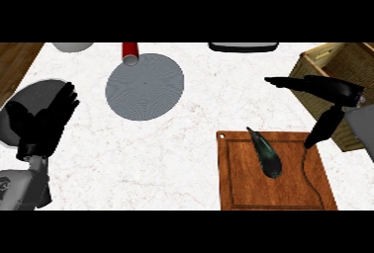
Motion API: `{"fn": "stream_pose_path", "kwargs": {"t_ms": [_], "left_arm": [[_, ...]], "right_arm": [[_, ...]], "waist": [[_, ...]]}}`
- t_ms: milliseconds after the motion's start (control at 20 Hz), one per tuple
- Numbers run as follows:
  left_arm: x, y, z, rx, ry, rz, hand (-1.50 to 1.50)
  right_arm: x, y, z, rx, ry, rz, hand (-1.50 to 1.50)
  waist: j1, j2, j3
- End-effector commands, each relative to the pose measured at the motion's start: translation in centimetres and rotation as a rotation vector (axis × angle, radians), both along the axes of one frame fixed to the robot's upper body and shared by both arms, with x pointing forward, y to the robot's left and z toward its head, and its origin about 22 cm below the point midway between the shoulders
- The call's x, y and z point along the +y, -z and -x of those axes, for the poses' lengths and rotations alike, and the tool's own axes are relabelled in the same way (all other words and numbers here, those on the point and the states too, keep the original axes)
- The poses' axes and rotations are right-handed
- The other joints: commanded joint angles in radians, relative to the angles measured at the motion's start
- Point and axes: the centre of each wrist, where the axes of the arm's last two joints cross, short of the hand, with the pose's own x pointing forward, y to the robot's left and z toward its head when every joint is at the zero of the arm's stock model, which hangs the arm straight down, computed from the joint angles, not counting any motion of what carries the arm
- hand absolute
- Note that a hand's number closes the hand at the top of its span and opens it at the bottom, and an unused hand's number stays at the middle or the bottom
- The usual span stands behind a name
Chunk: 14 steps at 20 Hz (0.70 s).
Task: Pick the eggplant from the cutting board and place it in the basket
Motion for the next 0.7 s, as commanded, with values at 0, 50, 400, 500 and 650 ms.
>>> {"fn": "stream_pose_path", "kwargs": {"t_ms": [0, 50, 400, 500, 650], "left_arm": [[-0.5, -0.1, -0.2, 0.014, -0.014, -0.007, 0.0], [0.3, 1.4, 0.3, 0.007, -0.006, 0.002, 0.0], [0.4, -0.7, -1.5, 0.006, 0.003, -0.01, 0.0], [0.1, 0.3, -0.8, 0.002, 0.001, -0.003, 0.0], [0.4, -0.3, 1.1, -0.011, 0.006, -0.005, 0.0]], "right_arm": [[3.3, 4.5, 0.8, 0.018, 0.014, -0.095, -1.5], [3.0, 4.5, 0.5, 0.043, 0.035, -0.121, -1.5], [4.9, 9.7, 2.2, 0.055, -0.042, 0.022, -1.5], [3.1, 8.3, 0.9, 0.063, -0.052, 0.039, -1.5], [4.9, 8.6, 0.9, 0.071, -0.062, 0.101, -1.5]], "waist": [[-0.002, -0.001, 0.0], [-0.002, -0.001, -0.001], [-0.002, 0.001, -0.001], [0.0, 0.0, -0.001], [0.003, -0.002, -0.001]]}}
